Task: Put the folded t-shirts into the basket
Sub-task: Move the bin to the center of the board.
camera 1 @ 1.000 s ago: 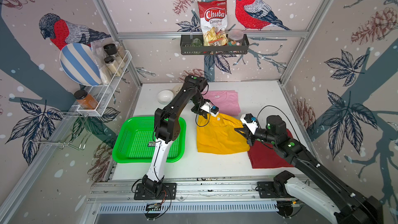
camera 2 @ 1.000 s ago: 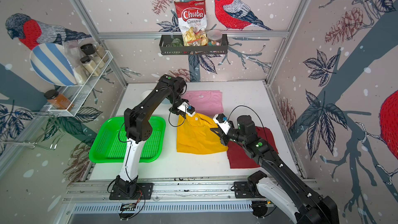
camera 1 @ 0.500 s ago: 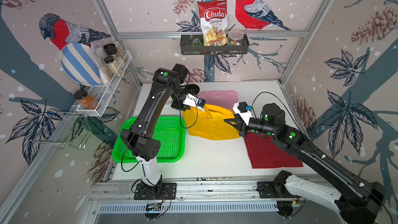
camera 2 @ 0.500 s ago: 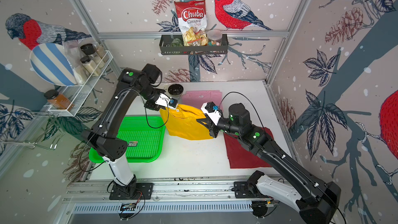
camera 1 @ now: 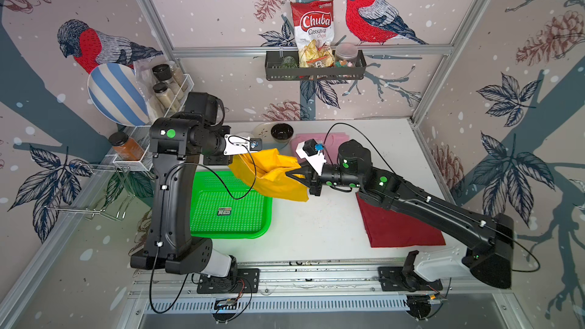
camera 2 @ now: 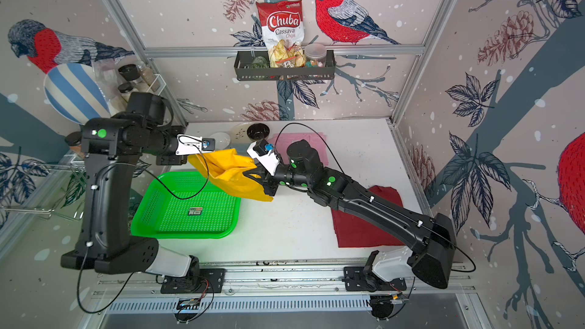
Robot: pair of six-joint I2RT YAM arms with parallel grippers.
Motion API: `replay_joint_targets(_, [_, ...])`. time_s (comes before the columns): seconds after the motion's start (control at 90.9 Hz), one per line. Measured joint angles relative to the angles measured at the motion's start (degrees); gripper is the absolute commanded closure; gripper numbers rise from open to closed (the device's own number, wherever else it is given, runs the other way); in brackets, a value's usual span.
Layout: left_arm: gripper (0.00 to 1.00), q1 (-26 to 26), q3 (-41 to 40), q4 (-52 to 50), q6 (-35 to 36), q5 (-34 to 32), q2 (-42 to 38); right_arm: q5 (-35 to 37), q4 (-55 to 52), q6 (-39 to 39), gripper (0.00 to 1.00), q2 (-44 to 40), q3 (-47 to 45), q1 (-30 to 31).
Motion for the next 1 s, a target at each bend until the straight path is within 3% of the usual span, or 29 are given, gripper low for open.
replay_joint_targets(0.198, [1.0, 5.86, -3.93, 0.0, 2.91, -4.79, -4.76, 0.22, 3.5, 3.13, 1.0, 7.45, 6.43, 2.93])
replay_joint_targets(0.374, [1.0, 11.98, -9.68, 0.0, 5.55, -5.81, -8.63, 0.17, 8.15, 7.96, 1.0, 12.85, 6.38, 5.46])
replay_joint_targets(0.66, [1.0, 25.35, -23.08, 0.0, 12.13, -2.73, -9.6, 1.7, 22.01, 30.6, 1.0, 20.57, -1.09, 6.25])
replay_joint_targets(0.902, [1.0, 26.75, -38.53, -0.02, 14.93, -0.7, -4.33, 2.97, 22.12, 44.06, 1.0, 29.29, 3.56, 4.79])
replay_joint_targets(1.001, [1.0, 26.75, -41.38, 0.74, 14.51, 0.61, -0.31, 3.63, 19.61, 48.85, 1.0, 34.53, 7.39, 2.99])
